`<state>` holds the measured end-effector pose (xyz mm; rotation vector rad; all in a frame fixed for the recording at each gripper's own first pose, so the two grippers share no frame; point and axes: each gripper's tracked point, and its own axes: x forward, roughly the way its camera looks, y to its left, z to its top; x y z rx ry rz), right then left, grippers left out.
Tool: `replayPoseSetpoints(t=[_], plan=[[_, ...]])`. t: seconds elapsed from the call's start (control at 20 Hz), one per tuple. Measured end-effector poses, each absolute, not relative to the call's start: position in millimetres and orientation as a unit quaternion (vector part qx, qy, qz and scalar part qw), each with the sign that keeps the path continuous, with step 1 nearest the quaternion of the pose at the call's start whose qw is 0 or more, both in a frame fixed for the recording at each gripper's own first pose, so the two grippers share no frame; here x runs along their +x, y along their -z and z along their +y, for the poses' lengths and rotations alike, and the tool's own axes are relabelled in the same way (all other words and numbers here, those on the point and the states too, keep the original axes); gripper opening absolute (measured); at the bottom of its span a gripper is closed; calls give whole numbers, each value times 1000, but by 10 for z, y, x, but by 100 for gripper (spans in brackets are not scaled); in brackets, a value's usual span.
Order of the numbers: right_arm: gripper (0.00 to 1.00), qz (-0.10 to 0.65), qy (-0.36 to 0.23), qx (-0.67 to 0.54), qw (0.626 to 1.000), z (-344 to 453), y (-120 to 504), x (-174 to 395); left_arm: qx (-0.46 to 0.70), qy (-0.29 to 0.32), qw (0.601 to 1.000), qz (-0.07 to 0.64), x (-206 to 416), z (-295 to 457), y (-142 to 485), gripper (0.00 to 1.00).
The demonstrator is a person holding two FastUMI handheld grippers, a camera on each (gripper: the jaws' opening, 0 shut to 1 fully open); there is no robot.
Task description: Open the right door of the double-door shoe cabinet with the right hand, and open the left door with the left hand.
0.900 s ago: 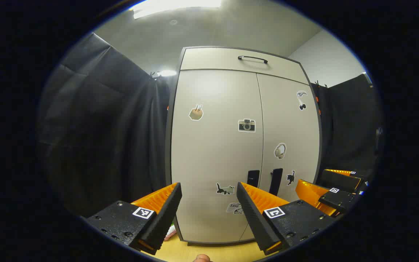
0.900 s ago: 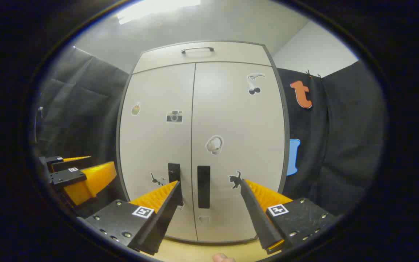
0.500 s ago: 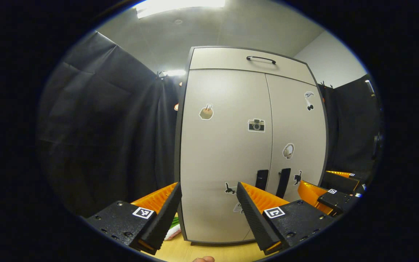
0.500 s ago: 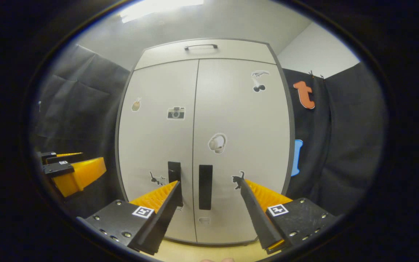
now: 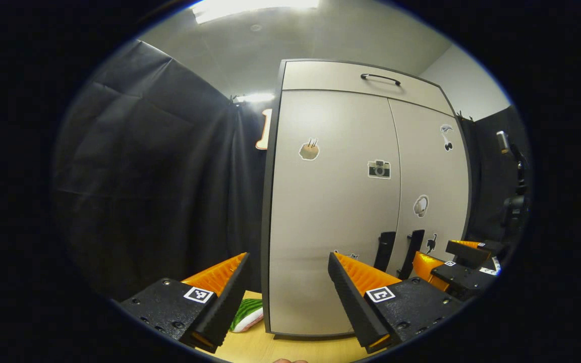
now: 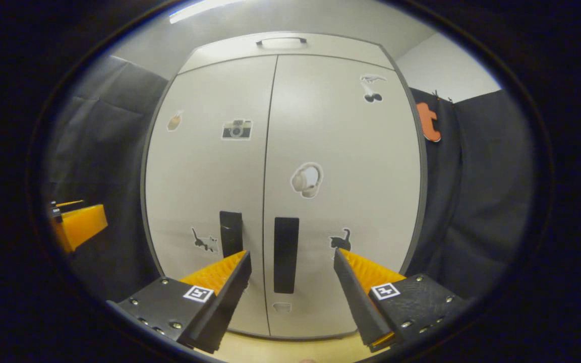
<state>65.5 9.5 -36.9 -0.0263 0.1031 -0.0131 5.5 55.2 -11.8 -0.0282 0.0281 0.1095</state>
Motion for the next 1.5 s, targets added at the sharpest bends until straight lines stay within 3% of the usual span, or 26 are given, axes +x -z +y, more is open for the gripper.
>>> replayPoseSetpoints(t=[0.05, 0.15, 0.25, 0.3, 0.45, 0.5, 0.7, 0.85, 0.9, 0.95, 1.1, 1.5], plan=[[96, 59, 10, -12, 998, 95, 409, 697, -15, -57, 998, 14, 59, 578, 118, 94], [82, 68, 14, -9, 998, 117, 468, 792, -20, -60, 998, 14, 74, 623, 128, 94], [83, 69, 20, -8, 997, 118, 497, 892, -26, -64, 998, 16, 77, 683, 142, 94], [68, 69, 21, -7, 997, 125, 502, 945, -27, -67, 997, 18, 92, 716, 159, 94], [65, 72, 25, -6, 997, 140, 544, 1049, -24, -80, 996, 21, 92, 833, 183, 94], [44, 70, 27, -4, 997, 153, 556, 1091, -23, -82, 996, 23, 84, 859, 199, 94], [39, 77, 32, -8, 996, 186, 576, 1139, -18, -90, 995, 29, 59, 945, 237, 94], [31, 69, 50, -12, 996, 175, 573, 1178, -15, -95, 995, 34, 27, 992, 258, 94], [22, 67, 52, -11, 996, 185, 583, 1167, -15, -94, 995, 35, 12, 997, 269, 94], [26, 68, 50, -10, 996, 174, 582, 1183, -17, -93, 995, 37, -8, 994, 280, 94], [17, 70, 46, 5, 997, 172, 575, 1153, -22, -87, 995, 44, -51, 968, 326, 94], [17, 60, 32, -4, 998, 123, 531, 937, -30, -71, 996, 55, -194, 844, 385, 94]])
